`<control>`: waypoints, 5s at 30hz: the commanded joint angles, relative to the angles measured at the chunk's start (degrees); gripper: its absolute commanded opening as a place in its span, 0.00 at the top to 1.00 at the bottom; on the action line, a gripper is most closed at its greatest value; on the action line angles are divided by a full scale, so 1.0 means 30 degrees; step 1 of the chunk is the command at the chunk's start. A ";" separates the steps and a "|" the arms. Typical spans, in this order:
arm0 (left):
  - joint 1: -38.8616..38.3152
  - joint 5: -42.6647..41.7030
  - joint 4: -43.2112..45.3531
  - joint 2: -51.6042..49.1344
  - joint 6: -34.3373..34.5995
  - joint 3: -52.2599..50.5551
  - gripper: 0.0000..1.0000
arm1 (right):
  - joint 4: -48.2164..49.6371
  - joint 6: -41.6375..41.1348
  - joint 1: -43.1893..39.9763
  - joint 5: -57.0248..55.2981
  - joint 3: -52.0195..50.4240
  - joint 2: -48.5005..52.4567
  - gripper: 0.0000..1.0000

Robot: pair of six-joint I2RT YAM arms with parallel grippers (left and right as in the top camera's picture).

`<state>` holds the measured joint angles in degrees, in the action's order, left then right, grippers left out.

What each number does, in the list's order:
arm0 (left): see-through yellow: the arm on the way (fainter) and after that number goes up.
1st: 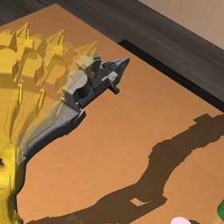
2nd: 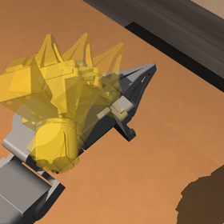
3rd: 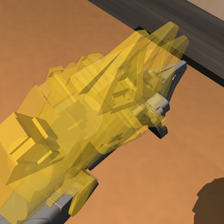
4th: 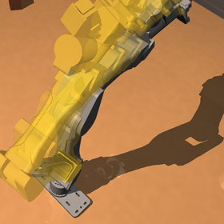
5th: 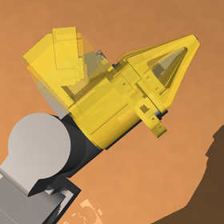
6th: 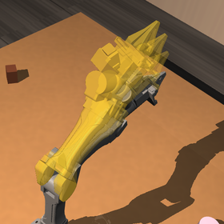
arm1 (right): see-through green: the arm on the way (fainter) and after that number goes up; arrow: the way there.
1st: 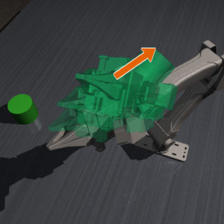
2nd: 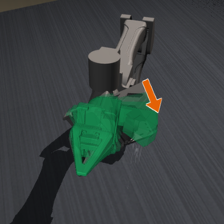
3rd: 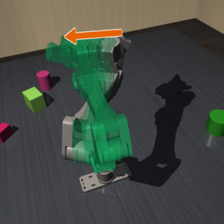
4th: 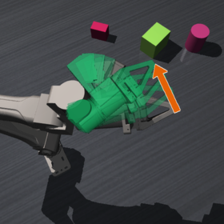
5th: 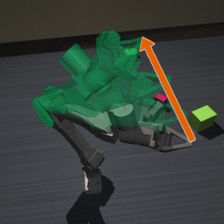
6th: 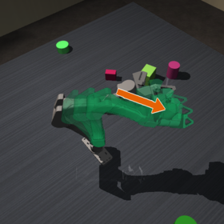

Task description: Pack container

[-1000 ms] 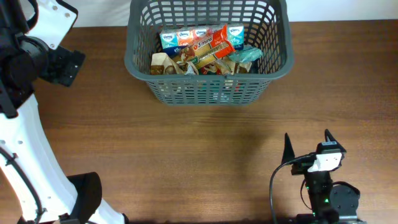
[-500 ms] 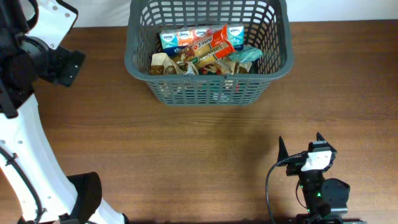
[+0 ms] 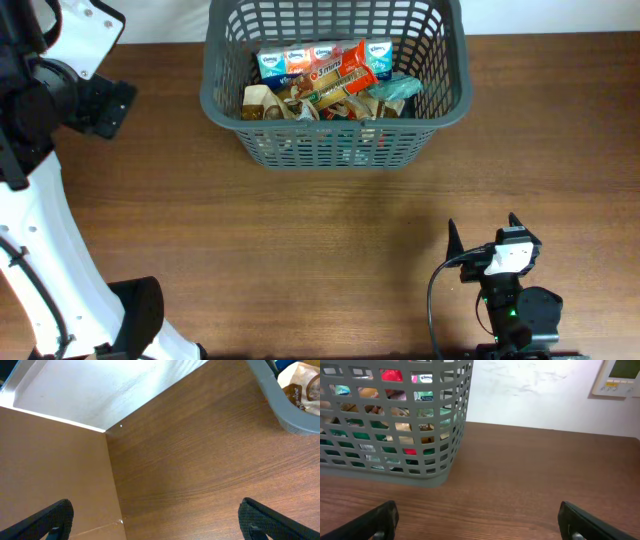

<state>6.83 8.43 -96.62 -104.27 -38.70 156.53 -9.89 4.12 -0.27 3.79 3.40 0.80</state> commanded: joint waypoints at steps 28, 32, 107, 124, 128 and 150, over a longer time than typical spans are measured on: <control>-0.1078 -1.1387 1.8950 1.3551 0.0248 -2.1813 0.01 | 0.0095 -0.0022 0.0087 0.0168 -0.0204 -0.0204 0.01; -0.1865 -1.1380 2.4276 1.7056 0.0248 -2.8691 0.01 | 0.0095 -0.0022 0.0087 0.0168 -0.0204 -0.0204 0.01; -0.3140 -0.3169 3.0636 3.4527 1.0892 -5.1998 0.01 | 0.0095 -0.0022 0.0087 0.0175 -0.0204 -0.0204 0.01; -0.3140 -0.3169 3.0651 3.4512 1.0892 -5.1998 0.01 | 0.0095 -0.0022 0.0087 0.0168 -0.0204 -0.0204 0.01; -0.3140 -0.3169 3.0651 3.4512 1.0892 -5.1998 0.01 | 0.0095 -0.0015 0.0087 0.0168 -0.0204 -0.0204 0.01; -0.3140 -0.3169 3.0651 3.4512 1.0892 -5.1998 0.01 | 0.0095 -0.0022 0.0087 0.0168 -0.0204 -0.0204 0.01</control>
<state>-2.50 -1.45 -4.56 -0.86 -6.52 0.95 -9.80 4.10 -0.27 3.99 3.33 0.58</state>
